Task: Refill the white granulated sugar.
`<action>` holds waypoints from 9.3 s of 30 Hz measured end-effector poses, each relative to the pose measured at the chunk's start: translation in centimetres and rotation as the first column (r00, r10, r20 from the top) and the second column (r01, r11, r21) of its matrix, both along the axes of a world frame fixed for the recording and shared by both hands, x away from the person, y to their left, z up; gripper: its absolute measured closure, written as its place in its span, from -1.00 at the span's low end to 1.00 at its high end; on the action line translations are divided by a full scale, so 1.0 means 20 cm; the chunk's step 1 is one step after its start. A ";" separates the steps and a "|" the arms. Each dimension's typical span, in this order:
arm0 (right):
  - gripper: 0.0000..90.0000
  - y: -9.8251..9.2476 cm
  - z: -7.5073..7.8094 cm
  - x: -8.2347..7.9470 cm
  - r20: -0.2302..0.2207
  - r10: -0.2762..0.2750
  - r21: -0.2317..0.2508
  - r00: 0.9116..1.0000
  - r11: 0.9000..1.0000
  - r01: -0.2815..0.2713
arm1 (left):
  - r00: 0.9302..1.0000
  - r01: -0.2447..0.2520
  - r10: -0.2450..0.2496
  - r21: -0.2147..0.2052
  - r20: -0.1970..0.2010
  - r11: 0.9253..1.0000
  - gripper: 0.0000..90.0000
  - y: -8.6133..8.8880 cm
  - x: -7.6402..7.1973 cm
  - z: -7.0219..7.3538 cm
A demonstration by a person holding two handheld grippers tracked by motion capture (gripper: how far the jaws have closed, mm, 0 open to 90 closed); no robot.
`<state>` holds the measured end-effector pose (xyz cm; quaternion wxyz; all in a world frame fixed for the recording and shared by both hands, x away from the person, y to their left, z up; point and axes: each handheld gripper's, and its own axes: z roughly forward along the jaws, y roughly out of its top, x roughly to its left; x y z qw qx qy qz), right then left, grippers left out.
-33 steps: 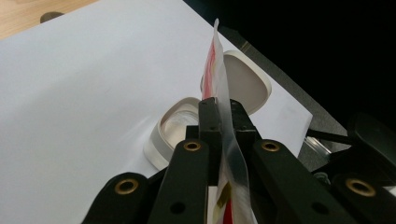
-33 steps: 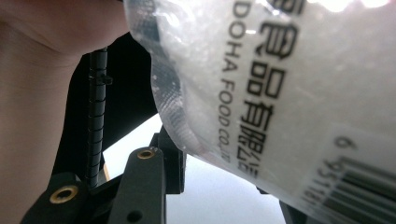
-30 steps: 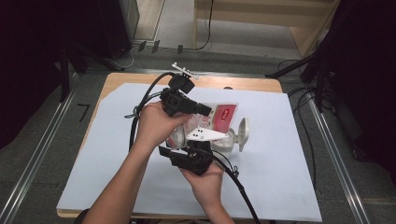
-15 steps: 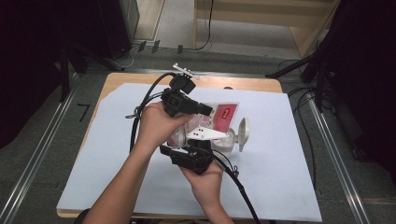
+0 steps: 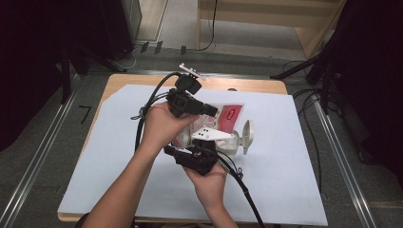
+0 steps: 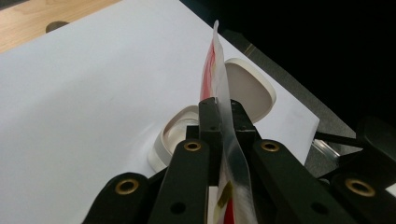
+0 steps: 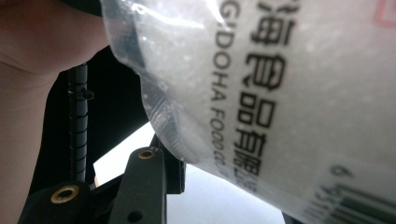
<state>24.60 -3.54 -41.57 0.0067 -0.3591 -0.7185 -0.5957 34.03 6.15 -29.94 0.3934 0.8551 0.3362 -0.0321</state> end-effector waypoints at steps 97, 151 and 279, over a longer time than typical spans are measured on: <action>0.42 0.02 0.03 -0.02 0.011 0.023 -0.016 1.000 1.000 -0.023 | 1.000 -0.012 0.011 -0.008 -0.017 1.000 0.96 0.02 -0.01 0.01; 0.41 -0.02 0.02 -0.02 0.003 0.017 -0.031 1.000 0.999 -0.017 | 1.000 0.003 -0.003 -0.012 -0.024 1.000 0.96 -0.01 0.02 -0.01; 0.39 0.06 -0.01 -0.02 0.027 0.047 -0.004 0.999 0.999 -0.047 | 0.999 0.019 -0.018 0.011 -0.032 1.000 0.94 0.05 -0.03 0.01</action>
